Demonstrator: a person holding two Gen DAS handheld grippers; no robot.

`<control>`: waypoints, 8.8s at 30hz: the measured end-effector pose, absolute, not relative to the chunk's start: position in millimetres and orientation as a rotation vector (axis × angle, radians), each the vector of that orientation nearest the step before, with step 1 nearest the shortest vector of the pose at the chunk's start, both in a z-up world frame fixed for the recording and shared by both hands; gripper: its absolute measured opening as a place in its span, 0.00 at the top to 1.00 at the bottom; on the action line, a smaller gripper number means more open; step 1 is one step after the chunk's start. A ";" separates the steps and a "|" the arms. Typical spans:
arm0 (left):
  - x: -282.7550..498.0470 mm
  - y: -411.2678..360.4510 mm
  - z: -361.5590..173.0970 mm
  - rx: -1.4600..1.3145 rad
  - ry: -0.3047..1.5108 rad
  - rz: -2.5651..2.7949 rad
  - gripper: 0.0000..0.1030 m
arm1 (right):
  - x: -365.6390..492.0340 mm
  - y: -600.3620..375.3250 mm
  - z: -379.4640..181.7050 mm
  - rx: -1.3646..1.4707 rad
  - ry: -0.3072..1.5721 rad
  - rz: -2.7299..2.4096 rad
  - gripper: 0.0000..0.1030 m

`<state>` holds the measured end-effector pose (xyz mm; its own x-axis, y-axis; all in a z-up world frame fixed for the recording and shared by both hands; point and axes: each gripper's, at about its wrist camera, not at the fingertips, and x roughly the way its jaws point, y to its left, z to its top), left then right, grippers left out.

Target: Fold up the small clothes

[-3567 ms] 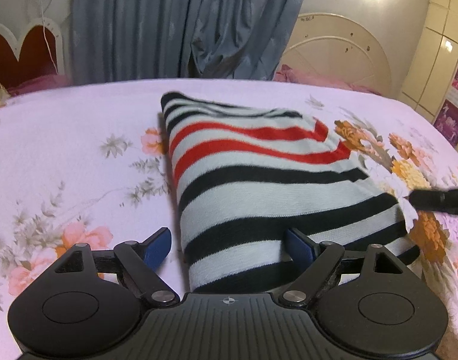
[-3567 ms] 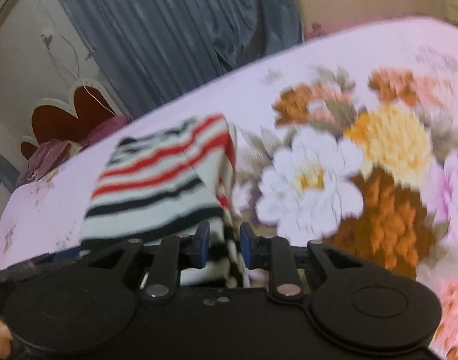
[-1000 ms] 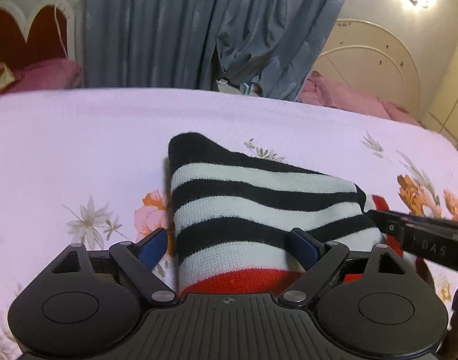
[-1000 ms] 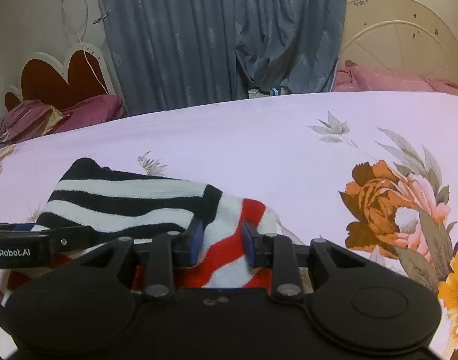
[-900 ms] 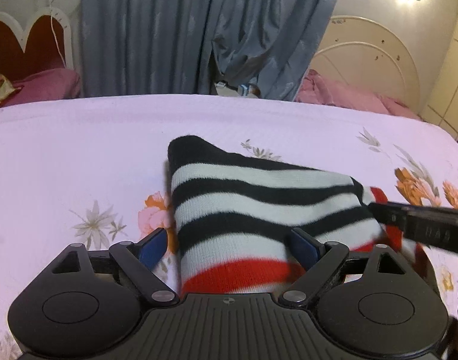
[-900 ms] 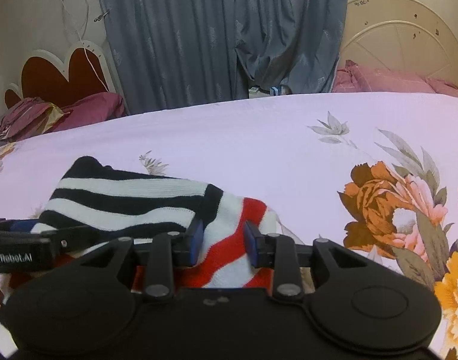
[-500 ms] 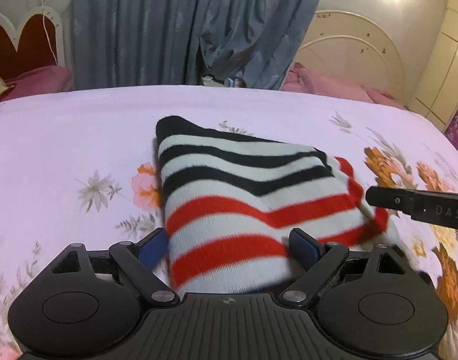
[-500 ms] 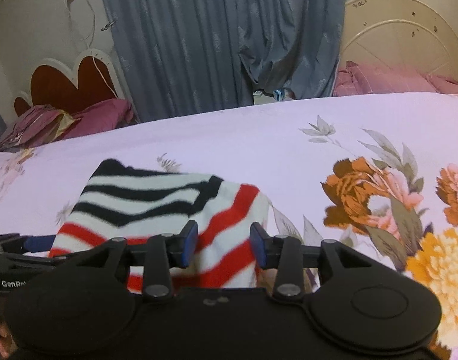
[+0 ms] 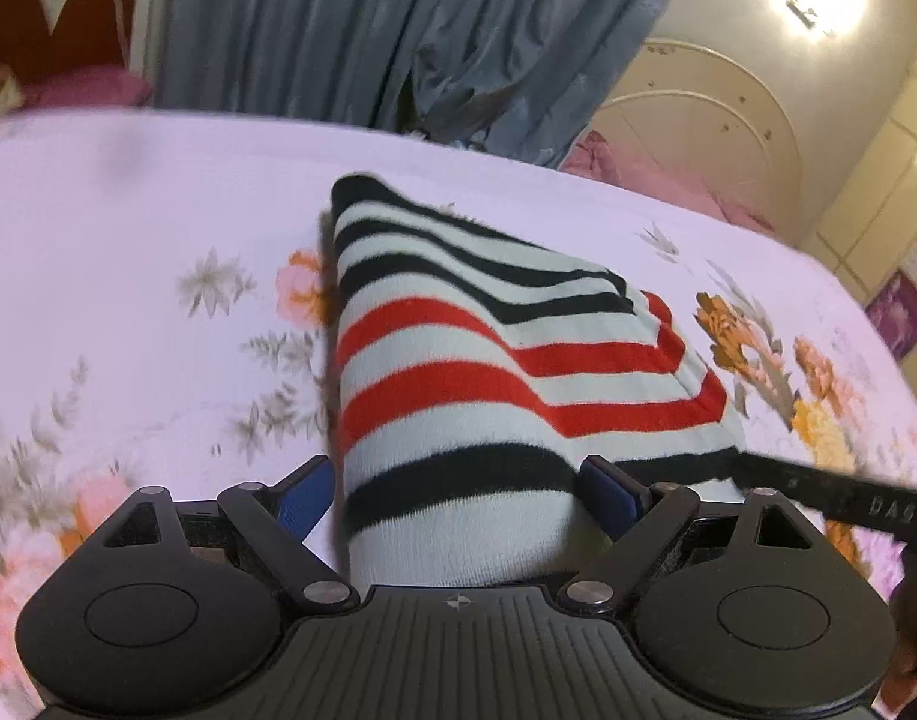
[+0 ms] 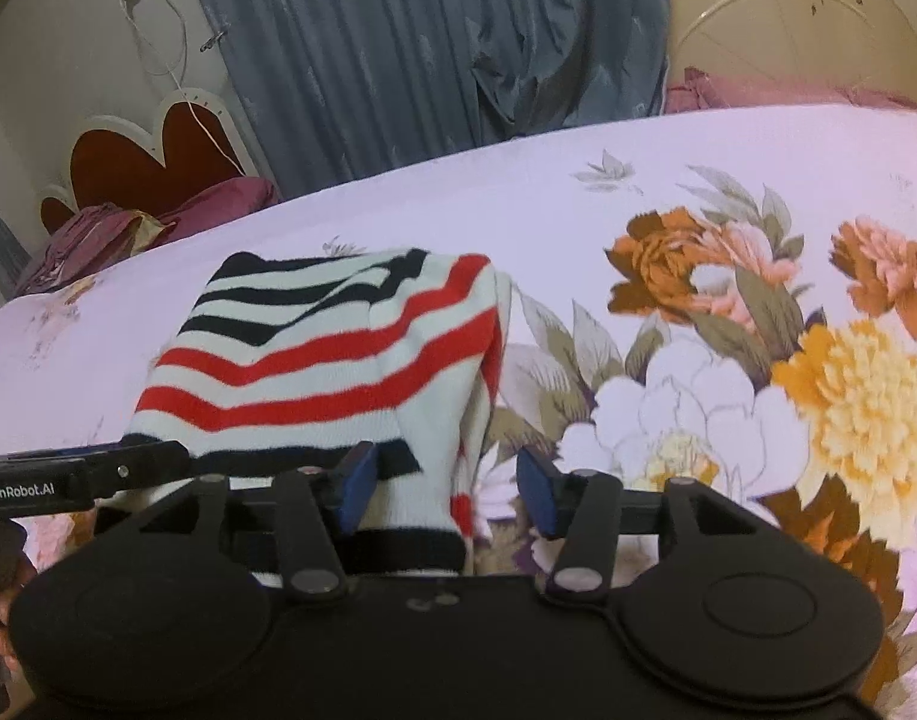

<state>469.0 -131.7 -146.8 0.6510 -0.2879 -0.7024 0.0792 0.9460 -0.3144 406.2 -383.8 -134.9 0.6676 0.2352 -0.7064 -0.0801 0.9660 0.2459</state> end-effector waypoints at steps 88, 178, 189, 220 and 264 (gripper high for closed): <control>416.7 251.4 -157.6 -0.151 0.639 -0.182 0.24 | 443.6 -64.5 -149.7 0.397 0.843 0.330 0.61; 287.2 192.9 -118.9 -0.113 0.789 0.148 0.00 | 292.3 -56.6 -113.1 0.080 0.786 0.226 0.39; 151.3 159.2 -53.2 -0.034 0.631 0.233 0.00 | 167.2 -76.3 -53.2 -0.036 0.656 0.394 0.26; -10.4 107.9 8.1 -0.025 0.581 0.252 0.00 | 15.5 -124.9 5.7 0.012 0.426 0.263 0.02; -11.3 108.8 10.7 -0.017 0.577 0.242 0.00 | 18.3 -118.3 2.4 0.025 0.439 0.268 0.02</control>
